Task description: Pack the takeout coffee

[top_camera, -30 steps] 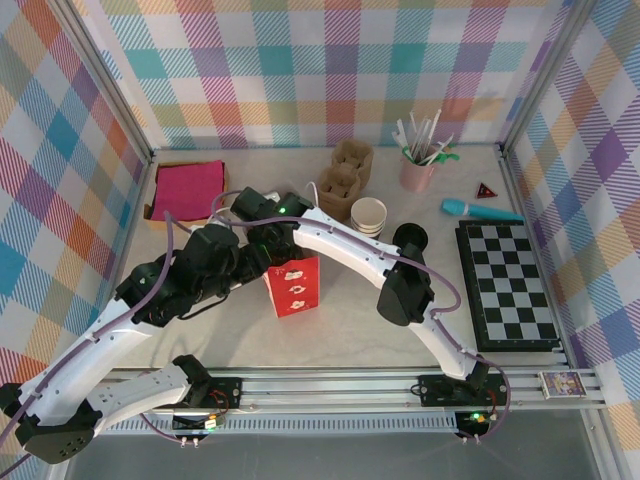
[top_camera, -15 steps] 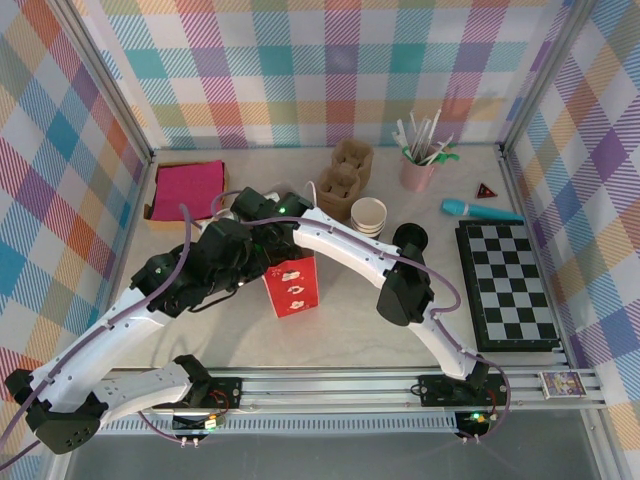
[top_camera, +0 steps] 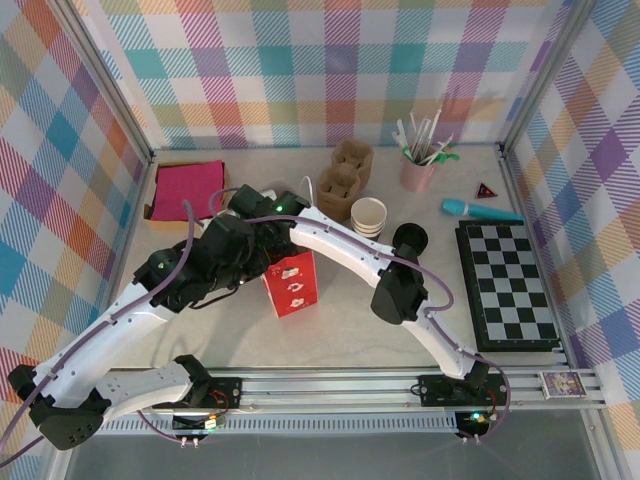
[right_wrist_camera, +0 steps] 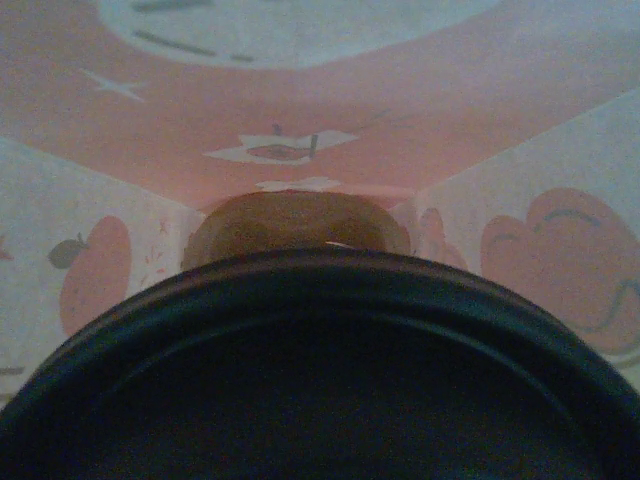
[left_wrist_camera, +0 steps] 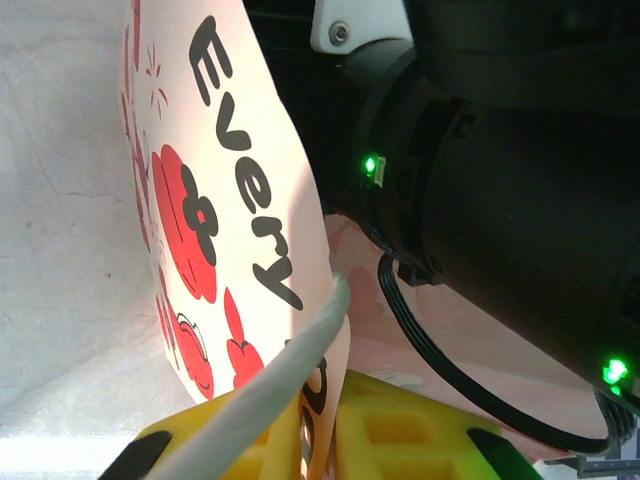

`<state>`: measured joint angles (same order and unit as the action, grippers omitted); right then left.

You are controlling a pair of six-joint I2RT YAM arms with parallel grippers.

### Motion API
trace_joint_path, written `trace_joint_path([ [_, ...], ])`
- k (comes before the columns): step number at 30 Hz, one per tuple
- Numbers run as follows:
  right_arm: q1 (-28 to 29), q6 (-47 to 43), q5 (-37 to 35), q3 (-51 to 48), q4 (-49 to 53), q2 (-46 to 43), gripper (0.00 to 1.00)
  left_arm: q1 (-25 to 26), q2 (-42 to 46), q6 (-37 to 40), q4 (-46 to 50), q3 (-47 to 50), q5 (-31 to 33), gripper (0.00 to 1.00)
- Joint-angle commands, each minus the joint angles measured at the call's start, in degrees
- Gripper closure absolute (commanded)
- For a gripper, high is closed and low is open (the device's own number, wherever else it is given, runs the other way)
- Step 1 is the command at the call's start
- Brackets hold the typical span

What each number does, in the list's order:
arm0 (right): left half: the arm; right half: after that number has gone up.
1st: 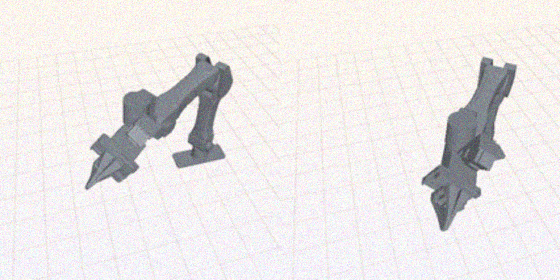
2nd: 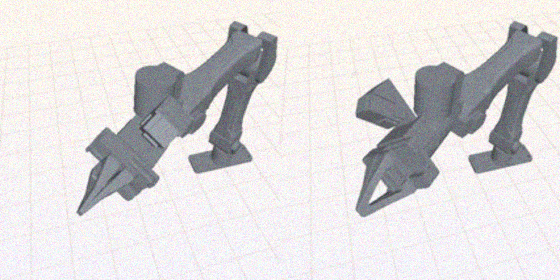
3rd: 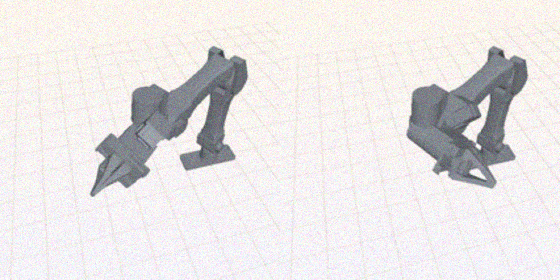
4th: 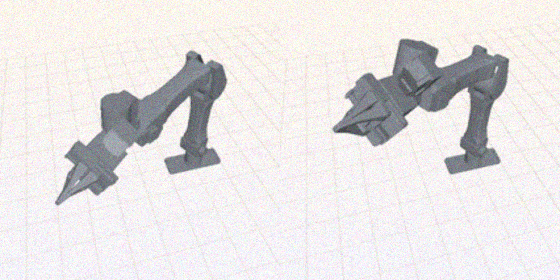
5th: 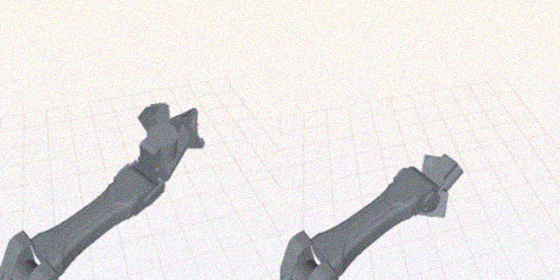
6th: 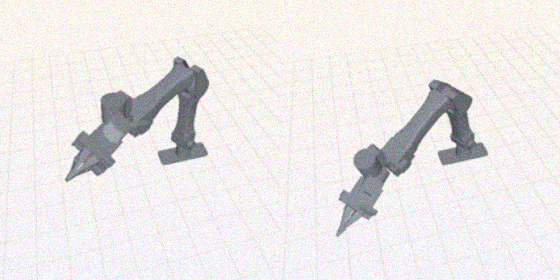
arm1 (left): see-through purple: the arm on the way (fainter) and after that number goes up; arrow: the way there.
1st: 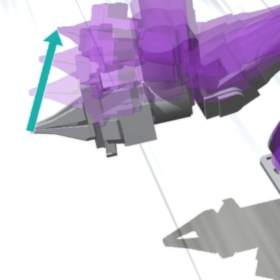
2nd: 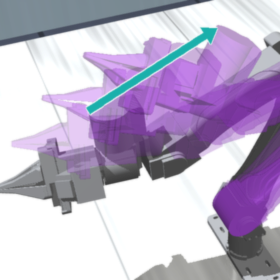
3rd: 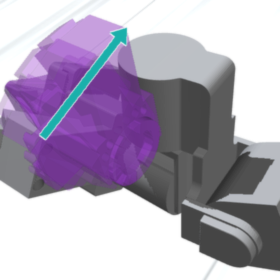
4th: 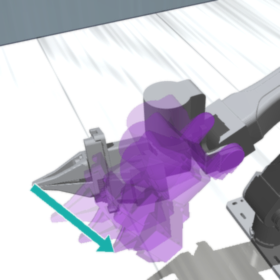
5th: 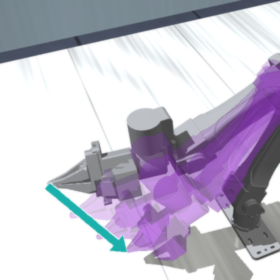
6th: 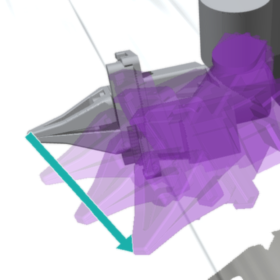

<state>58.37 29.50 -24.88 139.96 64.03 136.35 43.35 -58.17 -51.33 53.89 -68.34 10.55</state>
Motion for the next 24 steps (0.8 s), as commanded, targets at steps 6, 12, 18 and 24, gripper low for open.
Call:
trace_joint_path([
  [6, -0.6, 0.1, 0.4, 2.1, -0.8, 2.9, 0.58, -0.8, -0.5, 1.4, 0.6, -1.4, -2.4, 0.86],
  [12, -0.7, 0.3, 1.5, 1.8, -0.5, 4.0, 0.58, -0.9, 0.0, 1.2, 0.7, -1.2, -2.3, 0.86],
  [18, -0.7, 0.4, 2.7, 1.7, 0.2, 4.9, 0.58, -1.0, 0.6, 0.8, 0.7, -0.7, -2.1, 0.86],
  [24, -0.6, 0.3, 3.3, 1.0, 0.4, 5.1, 0.58, -1.2, 0.6, 0.8, 0.7, -0.7, -2.4, 0.86],
])
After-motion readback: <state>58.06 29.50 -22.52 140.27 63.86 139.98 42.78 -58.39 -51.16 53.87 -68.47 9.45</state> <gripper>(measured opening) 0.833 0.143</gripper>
